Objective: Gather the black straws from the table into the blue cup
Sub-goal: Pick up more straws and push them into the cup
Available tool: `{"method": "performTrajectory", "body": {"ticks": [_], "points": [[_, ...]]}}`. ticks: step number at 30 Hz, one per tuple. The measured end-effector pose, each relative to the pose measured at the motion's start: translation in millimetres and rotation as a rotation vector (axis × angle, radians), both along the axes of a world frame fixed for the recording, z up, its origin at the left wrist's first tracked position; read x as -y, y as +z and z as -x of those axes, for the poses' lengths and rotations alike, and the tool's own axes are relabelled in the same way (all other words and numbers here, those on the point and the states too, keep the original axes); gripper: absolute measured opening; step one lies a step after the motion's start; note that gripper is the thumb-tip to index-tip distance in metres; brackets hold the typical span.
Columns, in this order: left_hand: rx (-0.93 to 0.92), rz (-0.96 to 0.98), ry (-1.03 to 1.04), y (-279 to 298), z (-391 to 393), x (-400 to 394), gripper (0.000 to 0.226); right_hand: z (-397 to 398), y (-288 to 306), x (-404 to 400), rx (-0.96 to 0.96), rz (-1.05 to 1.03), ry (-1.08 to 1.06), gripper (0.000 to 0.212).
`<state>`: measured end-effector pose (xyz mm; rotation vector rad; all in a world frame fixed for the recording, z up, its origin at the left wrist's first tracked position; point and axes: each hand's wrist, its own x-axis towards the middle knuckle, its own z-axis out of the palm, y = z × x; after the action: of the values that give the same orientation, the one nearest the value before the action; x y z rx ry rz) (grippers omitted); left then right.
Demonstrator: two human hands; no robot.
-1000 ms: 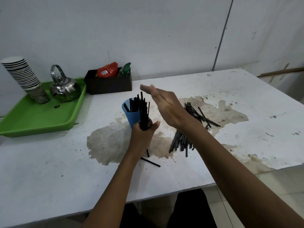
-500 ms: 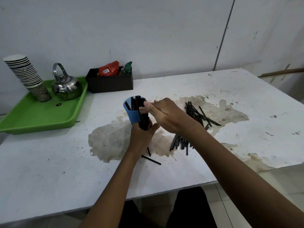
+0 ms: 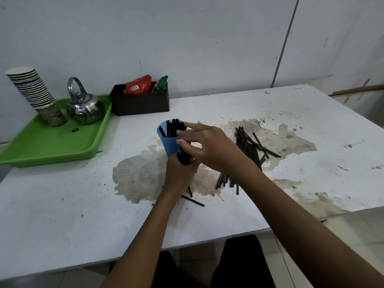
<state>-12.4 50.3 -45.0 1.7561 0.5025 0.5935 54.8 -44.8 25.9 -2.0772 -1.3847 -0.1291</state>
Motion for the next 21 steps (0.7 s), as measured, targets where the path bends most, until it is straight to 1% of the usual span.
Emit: {"method": "performTrajectory", "body": {"ticks": [2,3,6,8,11,13,16,18,19,21], "points": [[-0.009,0.033,-0.012,-1.4,0.8,-1.9,0.024,-4.3,-3.5,-0.4,0.048,-0.039,0.013,0.021],[-0.003,0.047,-0.018,-1.0,0.4,-0.7,0.024,-6.3,-5.4,-0.5,0.036,-0.076,0.015,0.019],[0.027,0.090,-0.001,0.2,0.1,1.2,0.023,-5.4,-4.0,0.7,-0.157,-0.196,-0.007,0.027],[0.058,0.132,0.002,2.6,0.3,-1.7,0.028,-0.2,-1.3,4.0,-0.268,-0.321,-0.058,0.030],[0.090,0.154,0.001,9.9,5.7,-7.1,0.039,6.7,-1.5,11.3,-0.442,-0.493,-0.113,0.020],[0.123,0.167,0.013,14.4,12.4,-11.8,0.039,9.2,-9.6,14.0,-0.498,-0.511,-0.158,0.013],[0.184,0.215,0.047,20.7,22.7,-22.9,0.041,11.3,-30.0,14.9,-0.593,-0.429,-0.225,0.013],[0.210,0.280,0.073,25.1,28.6,-31.2,0.041,16.6,-42.4,13.0,-0.670,-0.240,-0.202,0.019],[0.219,0.300,0.089,26.1,31.2,-36.0,0.041,21.3,-48.1,11.3,-0.669,-0.117,-0.178,0.020],[0.226,0.284,0.139,25.6,35.9,-44.7,0.042,31.9,-57.9,7.0,-0.592,0.073,-0.125,0.021]]}}
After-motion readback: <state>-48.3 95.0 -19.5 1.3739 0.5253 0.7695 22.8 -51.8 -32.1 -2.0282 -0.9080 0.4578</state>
